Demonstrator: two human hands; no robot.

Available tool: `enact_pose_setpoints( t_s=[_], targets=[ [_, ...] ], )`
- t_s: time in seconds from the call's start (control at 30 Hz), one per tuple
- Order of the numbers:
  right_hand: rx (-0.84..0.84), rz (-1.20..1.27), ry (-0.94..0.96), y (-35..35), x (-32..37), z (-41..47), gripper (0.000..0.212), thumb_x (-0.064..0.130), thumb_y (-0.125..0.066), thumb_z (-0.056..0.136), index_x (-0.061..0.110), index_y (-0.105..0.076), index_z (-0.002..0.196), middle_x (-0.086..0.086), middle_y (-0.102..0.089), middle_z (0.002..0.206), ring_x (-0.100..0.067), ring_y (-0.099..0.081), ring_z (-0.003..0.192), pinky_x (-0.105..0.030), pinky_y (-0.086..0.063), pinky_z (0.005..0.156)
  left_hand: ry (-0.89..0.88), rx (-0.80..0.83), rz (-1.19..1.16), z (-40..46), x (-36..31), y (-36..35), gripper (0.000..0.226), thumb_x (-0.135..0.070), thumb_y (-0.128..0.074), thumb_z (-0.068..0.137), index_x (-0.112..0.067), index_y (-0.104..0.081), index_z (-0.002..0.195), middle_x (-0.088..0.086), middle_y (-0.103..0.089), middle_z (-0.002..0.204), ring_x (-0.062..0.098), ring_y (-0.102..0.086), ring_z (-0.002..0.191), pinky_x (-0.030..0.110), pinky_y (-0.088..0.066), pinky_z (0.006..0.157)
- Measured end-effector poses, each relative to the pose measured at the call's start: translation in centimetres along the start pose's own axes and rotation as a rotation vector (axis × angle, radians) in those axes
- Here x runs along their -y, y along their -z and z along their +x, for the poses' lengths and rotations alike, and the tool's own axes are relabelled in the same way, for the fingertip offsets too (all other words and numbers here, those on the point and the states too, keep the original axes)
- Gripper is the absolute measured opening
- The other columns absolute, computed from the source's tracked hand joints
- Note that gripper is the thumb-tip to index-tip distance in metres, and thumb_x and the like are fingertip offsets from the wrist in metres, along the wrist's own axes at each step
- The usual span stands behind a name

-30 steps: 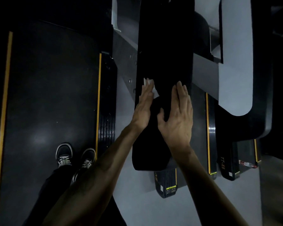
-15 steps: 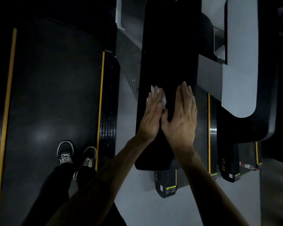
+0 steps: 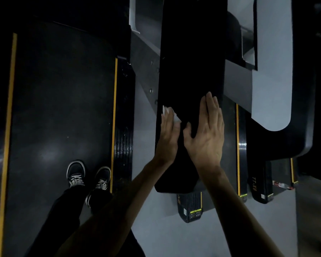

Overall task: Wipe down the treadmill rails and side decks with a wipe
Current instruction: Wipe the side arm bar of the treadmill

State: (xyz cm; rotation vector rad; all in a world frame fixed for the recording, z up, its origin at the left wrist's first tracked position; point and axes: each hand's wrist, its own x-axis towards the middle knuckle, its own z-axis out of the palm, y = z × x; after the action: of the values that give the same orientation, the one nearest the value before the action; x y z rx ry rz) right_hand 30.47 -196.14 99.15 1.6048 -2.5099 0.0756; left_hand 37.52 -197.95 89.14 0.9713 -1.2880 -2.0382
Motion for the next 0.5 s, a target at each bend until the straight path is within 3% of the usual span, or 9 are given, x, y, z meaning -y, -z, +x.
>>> enact_pose_setpoints(
  t_s=[0.07, 0.2, 0.3, 0.5],
  targets=[
    [-0.003, 0.01, -0.002, 0.0, 0.0, 0.0, 0.072, 0.025, -0.056, 0.097, 0.001, -0.028, 0.159, -0.012, -0.024, 0.169, -0.026, -0.017, 0.158, -0.046, -0.019, 0.128, -0.014, 0.024, -0.037, -0.9, -0.3, -0.2, 0.064, -0.046, -0.021, 0.108, -0.02, -0.008, 0.164, -0.007, 0.001, 0.173, -0.001, 0.004, 0.156, 0.04, -0.002, 0.131],
    [-0.024, 0.015, -0.01, 0.0, 0.1, 0.0, 0.07, 0.023, -0.057, 0.097, 0.0, -0.031, 0.158, -0.013, -0.026, 0.168, -0.026, -0.019, 0.157, -0.046, -0.02, 0.127, -0.134, 0.0, -0.045, 1.6, -0.2, -0.5, 0.076, -0.061, -0.02, 0.107, -0.012, -0.011, 0.164, -0.001, 0.0, 0.173, 0.013, 0.007, 0.159, 0.052, 0.001, 0.129],
    [-0.012, -0.006, -0.006, 0.0, 0.1, 0.1, 0.072, 0.019, -0.062, 0.096, 0.001, -0.031, 0.158, -0.012, -0.026, 0.168, -0.026, -0.019, 0.157, -0.047, -0.022, 0.127, -0.054, -0.011, -0.051, 5.0, -0.4, 1.0, 0.08, -0.069, -0.021, 0.103, -0.02, -0.009, 0.165, -0.005, 0.002, 0.173, 0.007, 0.008, 0.158, 0.047, 0.001, 0.13],
    [0.004, -0.004, -0.004, 0.2, 0.2, 0.1, 0.072, 0.021, -0.059, 0.097, 0.001, -0.029, 0.159, -0.012, -0.024, 0.169, -0.026, -0.017, 0.157, -0.05, -0.023, 0.126, 0.092, -0.003, 0.075, 3.7, 1.6, 1.9, 0.065, -0.049, -0.02, 0.11, -0.014, -0.013, 0.164, -0.001, -0.005, 0.172, 0.006, 0.001, 0.155, 0.048, -0.007, 0.129]
  ],
)
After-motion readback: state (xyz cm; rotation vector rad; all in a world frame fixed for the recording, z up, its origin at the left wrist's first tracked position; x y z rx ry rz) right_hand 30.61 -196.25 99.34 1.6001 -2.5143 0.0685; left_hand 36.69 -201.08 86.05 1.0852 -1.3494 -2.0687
